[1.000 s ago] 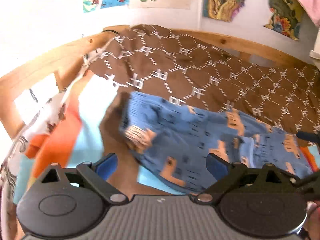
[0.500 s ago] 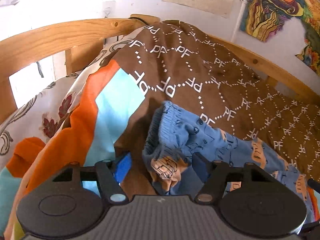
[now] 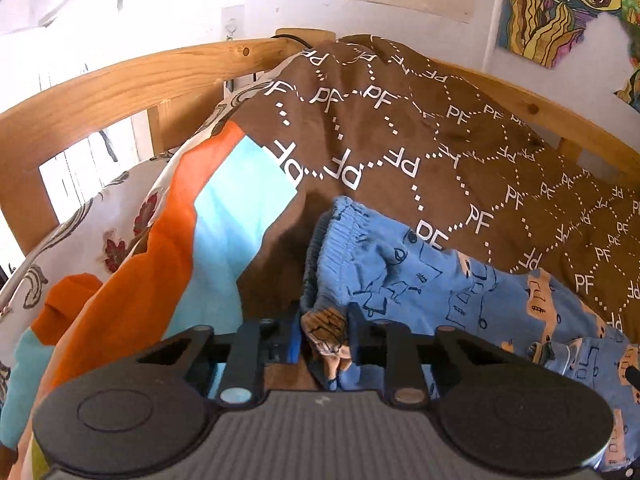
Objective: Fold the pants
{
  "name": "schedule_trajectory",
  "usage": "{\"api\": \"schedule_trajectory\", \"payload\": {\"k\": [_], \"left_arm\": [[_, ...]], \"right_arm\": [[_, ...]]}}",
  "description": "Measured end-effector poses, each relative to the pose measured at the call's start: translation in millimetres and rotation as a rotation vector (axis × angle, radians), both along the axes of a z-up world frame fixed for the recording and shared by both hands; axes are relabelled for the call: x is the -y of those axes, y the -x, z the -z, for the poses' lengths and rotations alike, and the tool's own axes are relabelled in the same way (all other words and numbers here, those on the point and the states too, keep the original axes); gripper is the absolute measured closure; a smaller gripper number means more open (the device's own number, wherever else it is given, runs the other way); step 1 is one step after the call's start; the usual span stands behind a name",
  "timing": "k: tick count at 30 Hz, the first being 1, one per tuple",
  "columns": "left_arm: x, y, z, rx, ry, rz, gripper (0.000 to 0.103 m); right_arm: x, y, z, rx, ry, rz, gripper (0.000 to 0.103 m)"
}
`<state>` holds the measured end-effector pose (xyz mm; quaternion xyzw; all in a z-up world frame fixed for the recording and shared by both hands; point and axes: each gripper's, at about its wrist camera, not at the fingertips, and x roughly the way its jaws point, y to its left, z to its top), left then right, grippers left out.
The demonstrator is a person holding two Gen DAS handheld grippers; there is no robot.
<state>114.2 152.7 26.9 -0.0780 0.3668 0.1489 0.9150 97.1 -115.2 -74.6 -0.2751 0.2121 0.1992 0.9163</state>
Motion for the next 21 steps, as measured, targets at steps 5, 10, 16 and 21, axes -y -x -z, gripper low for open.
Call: {"api": "schedule_trajectory", "payload": {"k": [5, 10, 16, 21], "left_arm": [[21.8, -1.7, -7.5, -0.009, -0.107, 0.003, 0.084], [52.0, -1.2, -18.1, -0.012, -0.220, 0.033, 0.084], [89.4, 1.7, -41.5, 0.028, -0.272, 0.120, 0.085], [119.4, 4.5, -59.0, 0.073, -0.269, 0.207, 0.085]], "right_arm": [[0.3, 0.0, 0.5, -0.003, 0.001, 0.003, 0.001], [2.2, 1.1, -0.7, 0.005, -0.006, -0.002, 0.001], [9.5, 2.3, -5.8, 0.004, -0.032, -0.012, 0.001], [32.9, 6.2, -19.1, 0.013, -0.038, -0.011, 0.001]]}}
